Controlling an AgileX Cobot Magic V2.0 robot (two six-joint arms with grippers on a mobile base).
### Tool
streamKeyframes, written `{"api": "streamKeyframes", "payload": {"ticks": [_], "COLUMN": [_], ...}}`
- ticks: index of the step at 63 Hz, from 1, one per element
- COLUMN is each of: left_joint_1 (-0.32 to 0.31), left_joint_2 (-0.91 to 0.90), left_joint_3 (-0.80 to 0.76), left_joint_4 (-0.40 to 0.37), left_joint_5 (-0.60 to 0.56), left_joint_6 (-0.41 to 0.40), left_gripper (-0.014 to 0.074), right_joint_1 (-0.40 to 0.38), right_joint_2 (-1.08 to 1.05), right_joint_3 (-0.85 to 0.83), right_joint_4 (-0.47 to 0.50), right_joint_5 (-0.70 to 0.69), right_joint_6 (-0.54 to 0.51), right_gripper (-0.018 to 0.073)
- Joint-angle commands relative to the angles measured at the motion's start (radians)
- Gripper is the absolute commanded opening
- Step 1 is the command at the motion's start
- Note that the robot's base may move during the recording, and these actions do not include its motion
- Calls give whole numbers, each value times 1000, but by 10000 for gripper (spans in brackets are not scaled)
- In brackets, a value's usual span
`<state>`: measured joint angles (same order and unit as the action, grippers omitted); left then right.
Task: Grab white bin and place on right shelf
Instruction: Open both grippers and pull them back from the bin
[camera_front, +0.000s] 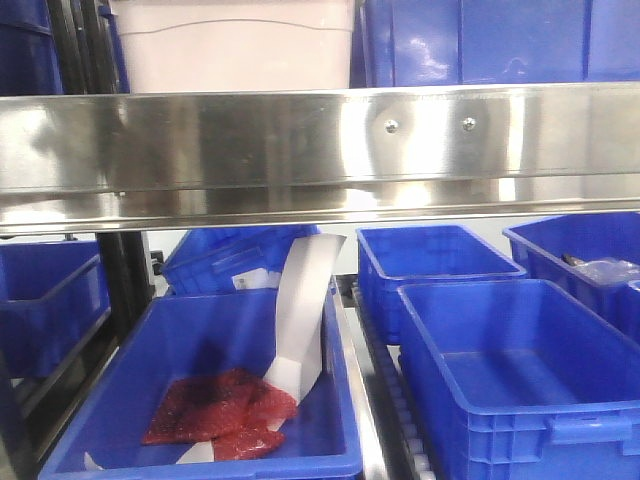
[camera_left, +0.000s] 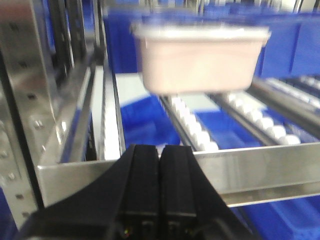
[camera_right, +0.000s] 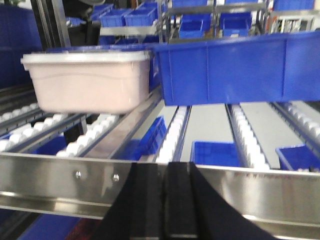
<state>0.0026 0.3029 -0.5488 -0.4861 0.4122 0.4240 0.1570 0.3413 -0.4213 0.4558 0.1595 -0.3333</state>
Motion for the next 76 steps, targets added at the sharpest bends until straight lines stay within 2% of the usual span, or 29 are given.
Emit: {"api": "streamKeyframes", "payload": {"ticks": [1, 11, 55, 59, 61, 65, 67, 70, 76], "left_joint_1": [-6, -6, -6, -6, -6, -6, -6, -6, -6], "left_joint_2": [-51, -110, -110, -110, -112, -123, -129, -148, -187], "left_joint_3": [-8, 2, 2, 9, 18, 42, 55, 91, 157], "left_joint_4": [-28, -34, -33, 21, 81, 233, 281, 364, 412], "left_joint_5": [-92, -99, -98, -91, -93, -93, -93, -105, -125], "left_joint_6": [8, 8, 8, -30, -95, -276, -339, -377, -377], "left_gripper": [-117, -118, -117, -117, -117, -117, -117, -117, -117], "right_joint_1": [-3, -3, -3, -3, -3, -3, -3, -3, -3], "right_joint_2": [1, 1, 1, 1, 1, 1, 1, 1, 1], "right_joint_3": [-28, -28, -28, -28, -28, -28, -28, -28, -28], "right_joint_4": [10, 10, 10, 10, 10, 10, 10, 10, 10], "right_joint_5": [-117, -124, -113, -113, -113, -113, -113, -113, -113], "right_joint_6": [1, 1, 1, 1, 1, 1, 1, 1, 1], "right_gripper": [76, 76, 76, 76, 76, 76, 76, 76, 76]}}
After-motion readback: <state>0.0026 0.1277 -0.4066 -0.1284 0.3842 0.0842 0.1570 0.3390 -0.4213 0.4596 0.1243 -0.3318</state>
